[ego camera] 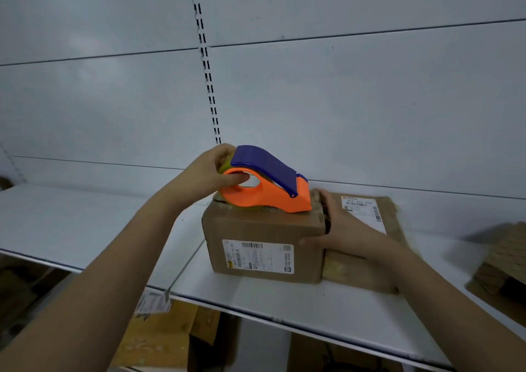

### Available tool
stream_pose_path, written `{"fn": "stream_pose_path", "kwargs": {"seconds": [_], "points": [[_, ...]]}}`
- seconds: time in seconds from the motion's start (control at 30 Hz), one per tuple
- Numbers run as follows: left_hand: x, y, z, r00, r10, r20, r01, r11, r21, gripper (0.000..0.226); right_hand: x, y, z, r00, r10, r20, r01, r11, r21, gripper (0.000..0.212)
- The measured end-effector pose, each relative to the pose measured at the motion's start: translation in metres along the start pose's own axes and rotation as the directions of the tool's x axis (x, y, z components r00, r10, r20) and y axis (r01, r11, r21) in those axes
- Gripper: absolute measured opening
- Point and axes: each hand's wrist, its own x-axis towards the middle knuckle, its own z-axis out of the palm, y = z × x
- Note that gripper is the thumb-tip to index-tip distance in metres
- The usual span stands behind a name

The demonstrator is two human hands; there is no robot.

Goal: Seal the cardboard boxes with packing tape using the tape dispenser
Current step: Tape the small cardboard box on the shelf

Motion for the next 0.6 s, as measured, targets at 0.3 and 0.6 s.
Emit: {"fn": "stream_pose_path", "kwargs": {"seconds": [0.3,0.6], "points": [[0.025,0.046,-0.015,0.889,0.329,0.318,-0.45,0.504,0.737,0.076,0.002,0.002,0.0,1.0,-0.016,0.024,0.016,1.0,0.001,0.128],[0.041,0.087,0.032,0.824,-0.034,0.565,-0.552,0.178,0.815,0.076,0.003,0.004,0.003,0.999,-0.032,-0.024,0.033,0.999,0.03,0.114]]}}
